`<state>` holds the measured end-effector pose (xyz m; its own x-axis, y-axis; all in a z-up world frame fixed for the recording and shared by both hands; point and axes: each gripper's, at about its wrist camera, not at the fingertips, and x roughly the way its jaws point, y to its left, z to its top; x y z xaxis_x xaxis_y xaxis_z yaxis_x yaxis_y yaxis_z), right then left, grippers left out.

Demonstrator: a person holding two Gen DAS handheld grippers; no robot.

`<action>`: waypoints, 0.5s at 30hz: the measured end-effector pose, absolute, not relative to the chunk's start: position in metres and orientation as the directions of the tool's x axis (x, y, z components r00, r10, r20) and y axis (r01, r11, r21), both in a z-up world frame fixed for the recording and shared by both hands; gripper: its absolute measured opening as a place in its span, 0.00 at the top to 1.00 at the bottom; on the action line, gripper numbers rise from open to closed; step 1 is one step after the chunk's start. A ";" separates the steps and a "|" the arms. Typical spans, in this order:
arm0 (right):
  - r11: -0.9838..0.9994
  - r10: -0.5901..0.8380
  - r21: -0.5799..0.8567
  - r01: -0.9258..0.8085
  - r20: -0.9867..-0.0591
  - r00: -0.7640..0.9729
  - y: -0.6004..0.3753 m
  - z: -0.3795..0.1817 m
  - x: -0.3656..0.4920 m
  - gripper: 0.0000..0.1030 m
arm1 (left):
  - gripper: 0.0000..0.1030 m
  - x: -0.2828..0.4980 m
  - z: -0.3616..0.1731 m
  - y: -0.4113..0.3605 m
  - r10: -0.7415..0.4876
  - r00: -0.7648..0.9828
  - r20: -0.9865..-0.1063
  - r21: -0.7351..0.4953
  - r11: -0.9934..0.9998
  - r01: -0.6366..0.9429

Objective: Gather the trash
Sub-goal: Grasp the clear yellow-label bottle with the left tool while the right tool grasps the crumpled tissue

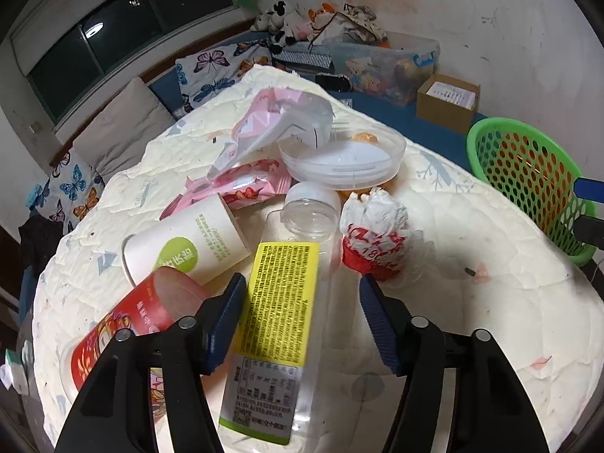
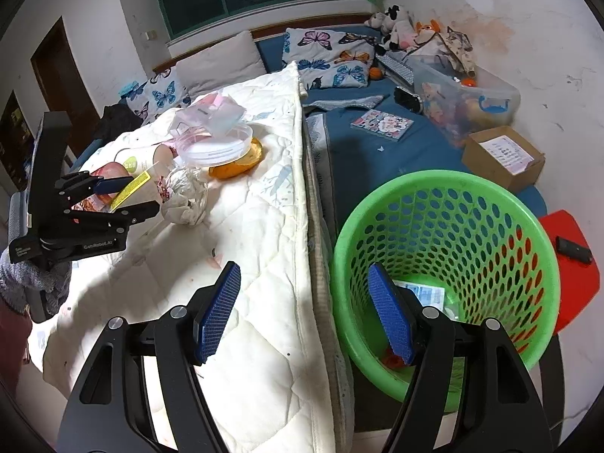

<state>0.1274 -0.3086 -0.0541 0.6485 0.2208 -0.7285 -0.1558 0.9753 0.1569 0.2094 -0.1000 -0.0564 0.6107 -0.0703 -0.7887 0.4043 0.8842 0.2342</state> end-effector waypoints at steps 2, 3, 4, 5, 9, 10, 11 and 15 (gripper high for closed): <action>0.975 0.222 0.157 -0.157 -0.729 0.647 -0.307 -0.055 0.128 0.32 | 0.53 0.210 -0.058 -0.098 -0.069 0.604 -0.794 0.225 0.890 0.397; 0.975 0.222 0.157 -0.158 -0.729 0.647 -0.306 -0.054 0.129 0.32 | 0.53 0.211 -0.059 -0.097 -0.073 0.603 -0.794 0.220 0.891 0.397; 0.975 0.223 0.158 -0.159 -0.729 0.647 -0.306 -0.054 0.130 0.32 | 0.53 0.210 -0.059 -0.097 -0.074 0.605 -0.793 0.217 0.893 0.394; 0.975 0.224 0.157 -0.159 -0.730 0.646 -0.306 -0.054 0.130 0.32 | 0.53 0.209 -0.059 -0.097 -0.072 0.610 -0.789 0.220 0.894 0.391; 0.973 0.232 0.163 -0.166 -0.731 0.642 -0.302 -0.053 0.133 0.32 | 0.55 0.202 -0.059 -0.100 -0.060 0.623 -0.780 0.235 0.894 0.381; 0.971 0.237 0.166 -0.170 -0.730 0.641 -0.300 -0.053 0.134 0.32 | 0.56 0.201 -0.058 -0.101 -0.064 0.623 -0.779 0.230 0.896 0.379; 0.970 0.244 0.169 -0.177 -0.729 0.640 -0.298 -0.053 0.136 0.32 | 0.56 0.199 -0.057 -0.100 -0.070 0.623 -0.779 0.222 0.899 0.378; 0.961 0.272 0.176 -0.212 -0.723 0.635 -0.286 -0.051 0.142 0.32 | 0.57 0.188 -0.049 -0.096 -0.096 0.631 -0.770 0.188 0.911 0.368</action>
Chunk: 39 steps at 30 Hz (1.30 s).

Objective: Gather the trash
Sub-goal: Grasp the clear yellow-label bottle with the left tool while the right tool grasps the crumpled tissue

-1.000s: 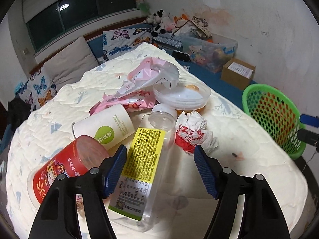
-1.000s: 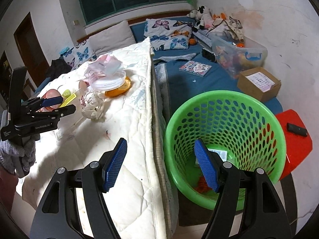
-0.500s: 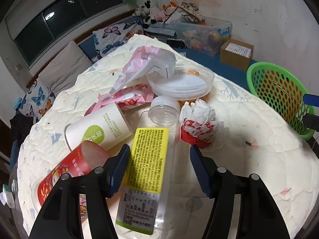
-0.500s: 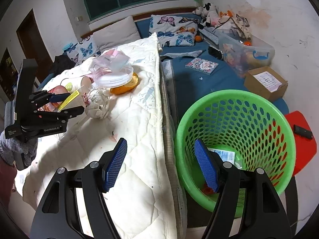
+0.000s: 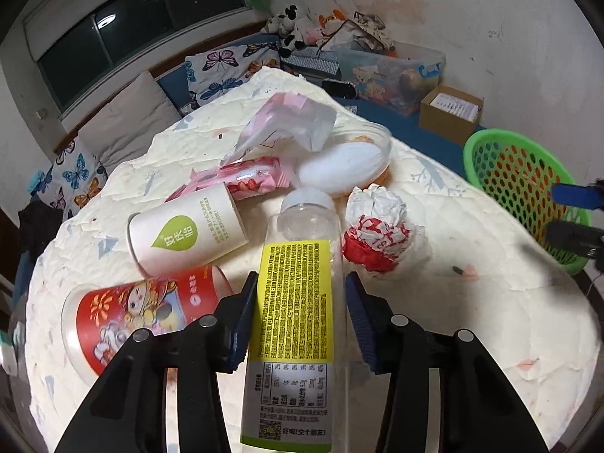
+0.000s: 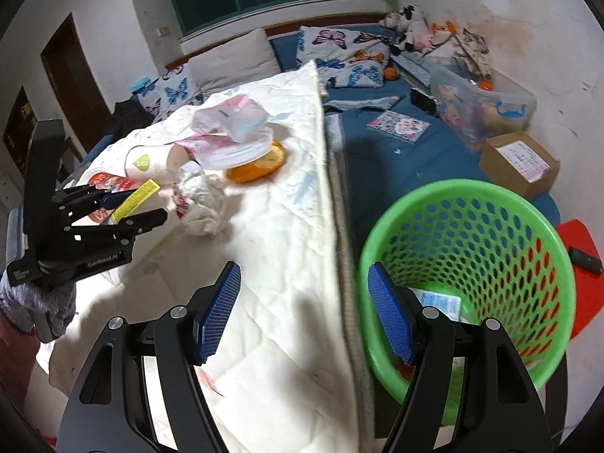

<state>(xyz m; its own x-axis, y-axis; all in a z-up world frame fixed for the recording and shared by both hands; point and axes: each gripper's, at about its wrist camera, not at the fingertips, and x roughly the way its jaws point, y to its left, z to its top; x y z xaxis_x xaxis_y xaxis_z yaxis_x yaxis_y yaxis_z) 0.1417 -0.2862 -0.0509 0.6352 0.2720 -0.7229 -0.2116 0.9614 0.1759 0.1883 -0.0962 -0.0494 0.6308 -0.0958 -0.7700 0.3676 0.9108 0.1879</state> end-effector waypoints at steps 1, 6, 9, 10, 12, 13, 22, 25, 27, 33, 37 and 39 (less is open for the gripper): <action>0.960 0.277 0.177 -0.218 -0.722 0.634 -0.284 -0.051 0.143 0.32 | 0.57 0.186 -0.048 -0.095 -0.101 0.633 -0.768 0.180 0.914 0.364; 0.947 0.316 0.196 -0.256 -0.721 0.617 -0.266 -0.052 0.152 0.32 | 0.57 0.169 -0.038 -0.087 -0.125 0.651 -0.749 0.142 0.929 0.342; 0.938 0.335 0.198 -0.283 -0.718 0.609 -0.254 -0.050 0.158 0.32 | 0.57 0.159 -0.033 -0.081 -0.139 0.659 -0.739 0.115 0.938 0.327; 0.935 0.344 0.201 -0.293 -0.717 0.606 -0.251 -0.050 0.160 0.32 | 0.57 0.156 -0.032 -0.079 -0.142 0.661 -0.737 0.108 0.940 0.323; 0.928 0.358 0.201 -0.313 -0.714 0.601 -0.243 -0.050 0.164 0.32 | 0.57 0.151 -0.029 -0.074 -0.148 0.665 -0.732 0.094 0.945 0.314; 0.924 0.365 0.200 -0.324 -0.714 0.598 -0.238 -0.050 0.166 0.33 | 0.57 0.147 -0.027 -0.071 -0.153 0.668 -0.728 0.083 0.948 0.308; 0.895 0.416 0.221 -0.387 -0.724 0.550 -0.199 -0.059 0.193 0.36 | 0.57 0.110 -0.018 -0.046 -0.179 0.682 -0.709 0.029 0.959 0.282; 0.891 0.420 0.217 -0.400 -0.728 0.542 -0.187 -0.063 0.200 0.36 | 0.57 0.102 -0.021 -0.039 -0.180 0.675 -0.715 0.017 0.962 0.274; 0.889 0.424 0.221 -0.401 -0.731 0.534 -0.181 -0.067 0.206 0.36 | 0.57 0.098 -0.023 -0.034 -0.187 0.666 -0.723 0.005 0.961 0.275; 0.896 0.406 0.217 -0.388 -0.754 0.517 -0.172 -0.080 0.221 0.41 | 0.57 0.087 -0.028 -0.033 -0.207 0.647 -0.733 -0.011 0.956 0.293; 0.891 0.418 0.233 -0.389 -0.755 0.505 -0.173 -0.083 0.221 0.51 | 0.57 0.087 -0.034 -0.036 -0.207 0.635 -0.744 -0.011 0.954 0.298; 0.890 0.421 0.230 -0.394 -0.748 0.513 -0.176 -0.079 0.217 0.52 | 0.57 0.090 -0.039 -0.036 -0.203 0.627 -0.752 -0.011 0.955 0.296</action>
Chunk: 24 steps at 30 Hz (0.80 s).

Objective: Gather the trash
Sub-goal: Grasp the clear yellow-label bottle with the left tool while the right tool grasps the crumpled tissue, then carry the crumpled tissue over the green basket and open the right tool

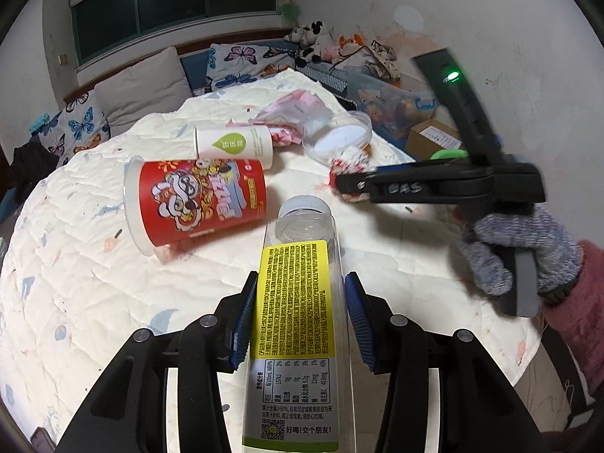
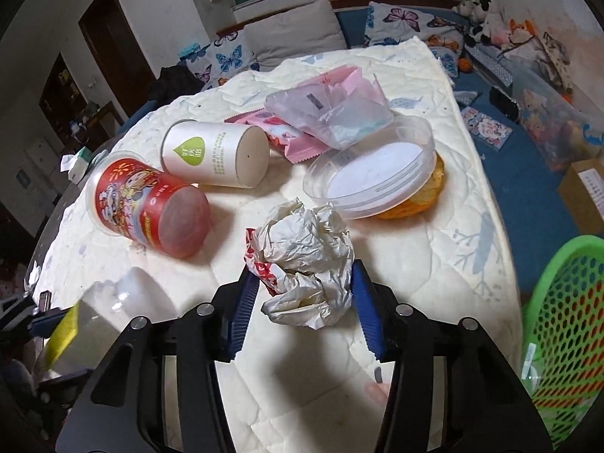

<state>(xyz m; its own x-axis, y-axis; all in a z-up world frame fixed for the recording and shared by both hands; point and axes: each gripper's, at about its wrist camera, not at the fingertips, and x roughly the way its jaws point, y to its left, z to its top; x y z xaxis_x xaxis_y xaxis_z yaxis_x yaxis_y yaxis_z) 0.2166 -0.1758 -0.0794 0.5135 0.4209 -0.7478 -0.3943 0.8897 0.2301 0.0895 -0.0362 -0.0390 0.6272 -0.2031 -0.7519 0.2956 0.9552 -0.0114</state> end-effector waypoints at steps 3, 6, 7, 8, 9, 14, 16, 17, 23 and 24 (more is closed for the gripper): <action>0.888 0.428 0.234 -0.396 -0.735 0.526 -0.183 -0.072 0.207 0.53 | 0.57 0.092 -0.044 -0.037 -0.197 0.616 -0.762 -0.012 0.956 0.292; 0.887 0.433 0.233 -0.399 -0.721 0.541 -0.191 -0.064 0.195 0.53 | 0.56 0.092 -0.048 -0.038 -0.183 0.608 -0.772 -0.002 0.958 0.286; 0.887 0.433 0.232 -0.399 -0.717 0.546 -0.194 -0.061 0.191 0.53 | 0.56 0.093 -0.049 -0.038 -0.181 0.605 -0.775 -0.002 0.959 0.285; 0.889 0.431 0.229 -0.398 -0.712 0.554 -0.197 -0.058 0.187 0.53 | 0.56 0.094 -0.049 -0.038 -0.181 0.603 -0.777 -0.003 0.959 0.285; 0.890 0.429 0.227 -0.395 -0.708 0.561 -0.201 -0.055 0.183 0.53 | 0.56 0.094 -0.050 -0.038 -0.181 0.600 -0.779 -0.002 0.958 0.286; 0.906 0.407 0.223 -0.361 -0.694 0.594 -0.225 -0.046 0.168 0.53 | 0.53 0.099 -0.050 -0.039 -0.173 0.593 -0.786 0.005 0.958 0.286; 0.917 0.388 0.220 -0.333 -0.692 0.609 -0.241 -0.044 0.161 0.53 | 0.51 0.100 -0.051 -0.038 -0.173 0.591 -0.788 0.004 0.958 0.287; 0.925 0.370 0.215 -0.313 -0.691 0.621 -0.251 -0.042 0.157 0.53 | 0.51 0.100 -0.051 -0.038 -0.174 0.589 -0.789 0.003 0.958 0.287; 0.966 0.256 0.176 -0.187 -0.713 0.653 -0.311 -0.047 0.144 0.53 | 0.48 0.103 -0.057 -0.041 -0.178 0.576 -0.798 -0.002 0.956 0.292; 0.971 0.237 0.172 -0.164 -0.717 0.655 -0.321 -0.048 0.142 0.53 | 0.50 0.103 -0.057 -0.042 -0.182 0.574 -0.798 -0.007 0.956 0.295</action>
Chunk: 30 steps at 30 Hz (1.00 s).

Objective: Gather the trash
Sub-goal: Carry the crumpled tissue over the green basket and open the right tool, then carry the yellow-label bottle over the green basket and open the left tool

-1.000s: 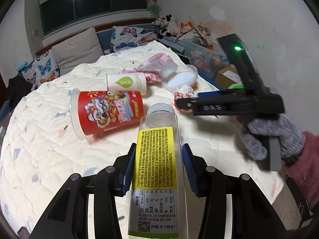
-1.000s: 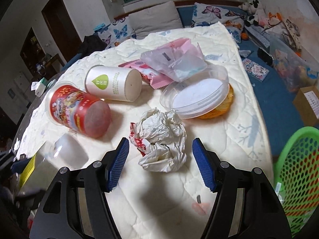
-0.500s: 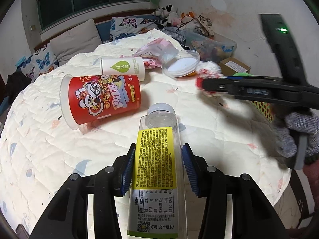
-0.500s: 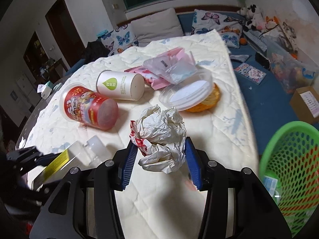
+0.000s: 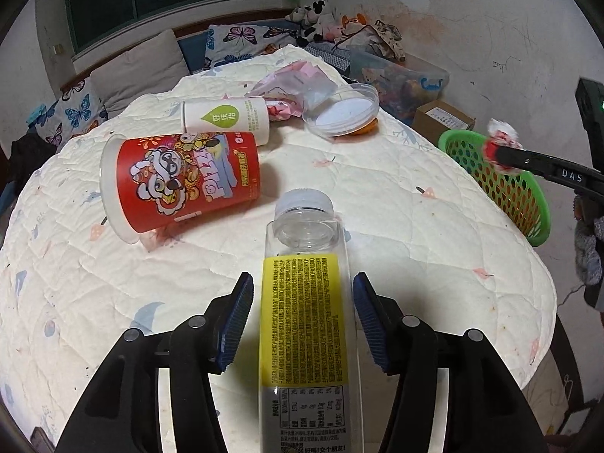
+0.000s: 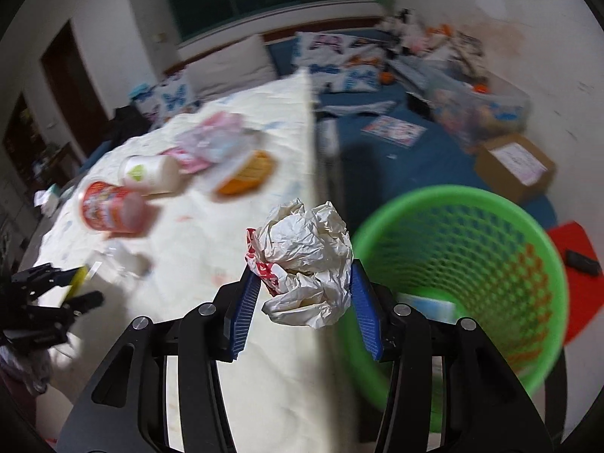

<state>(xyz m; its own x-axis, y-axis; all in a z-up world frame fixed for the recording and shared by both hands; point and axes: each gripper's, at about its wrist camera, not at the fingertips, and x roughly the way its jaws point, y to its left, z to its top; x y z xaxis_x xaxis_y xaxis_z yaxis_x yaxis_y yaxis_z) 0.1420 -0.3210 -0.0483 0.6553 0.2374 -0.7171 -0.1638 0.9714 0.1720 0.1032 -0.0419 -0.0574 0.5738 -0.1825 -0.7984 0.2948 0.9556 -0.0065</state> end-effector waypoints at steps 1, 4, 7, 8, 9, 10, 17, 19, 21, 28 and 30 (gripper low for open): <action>0.975 0.220 0.168 -0.143 -0.720 0.658 -0.330 -0.050 0.140 0.53 | 0.56 0.103 -0.058 -0.042 -0.188 0.571 -0.799 -0.012 0.955 0.297; 0.985 0.166 0.155 -0.076 -0.732 0.661 -0.357 -0.056 0.135 0.52 | 0.58 0.103 -0.058 -0.045 -0.184 0.572 -0.800 -0.011 0.956 0.293; 0.988 0.130 0.150 -0.026 -0.743 0.656 -0.377 -0.063 0.130 0.51 | 0.58 0.101 -0.055 -0.047 -0.192 0.576 -0.795 -0.016 0.955 0.296; 0.989 0.120 0.145 -0.016 -0.746 0.656 -0.382 -0.065 0.129 0.51 | 0.58 0.100 -0.053 -0.049 -0.193 0.580 -0.791 -0.014 0.954 0.299; 0.990 0.109 0.142 -0.002 -0.749 0.654 -0.387 -0.068 0.128 0.50 | 0.58 0.098 -0.050 -0.052 -0.196 0.584 -0.788 -0.013 0.953 0.303; 0.990 0.105 0.144 0.007 -0.751 0.652 -0.392 -0.070 0.127 0.50 | 0.58 0.098 -0.046 -0.055 -0.203 0.588 -0.783 -0.013 0.951 0.310; 0.985 0.076 0.157 0.070 -0.763 0.642 -0.418 -0.084 0.122 0.41 | 0.58 0.104 -0.019 -0.095 -0.268 0.606 -0.749 -0.013 0.920 0.391; 0.983 0.074 0.163 0.080 -0.762 0.644 -0.424 -0.085 0.118 0.41 | 0.58 0.108 -0.012 -0.114 -0.289 0.608 -0.740 -0.004 0.905 0.425; 0.982 0.073 0.168 0.087 -0.760 0.646 -0.429 -0.085 0.114 0.40 | 0.58 0.112 -0.007 -0.132 -0.307 0.608 -0.732 0.004 0.891 0.454; 0.978 0.061 0.178 0.106 -0.738 0.672 -0.446 -0.074 0.095 0.38 | 0.58 0.132 0.001 -0.207 -0.392 0.558 -0.732 -0.011 0.825 0.565; 0.977 0.053 0.178 0.113 -0.728 0.683 -0.451 -0.071 0.088 0.36 | 0.58 0.136 -0.003 -0.224 -0.396 0.540 -0.743 -0.010 0.812 0.583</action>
<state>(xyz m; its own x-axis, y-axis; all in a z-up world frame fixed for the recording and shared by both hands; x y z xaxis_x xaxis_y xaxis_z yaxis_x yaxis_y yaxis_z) 0.0882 -0.4509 -0.0709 0.6831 0.0533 -0.7284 0.1135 0.9775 0.1779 0.1359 -0.2238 -0.0027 0.5400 -0.3961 -0.7427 0.5829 0.8125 -0.0095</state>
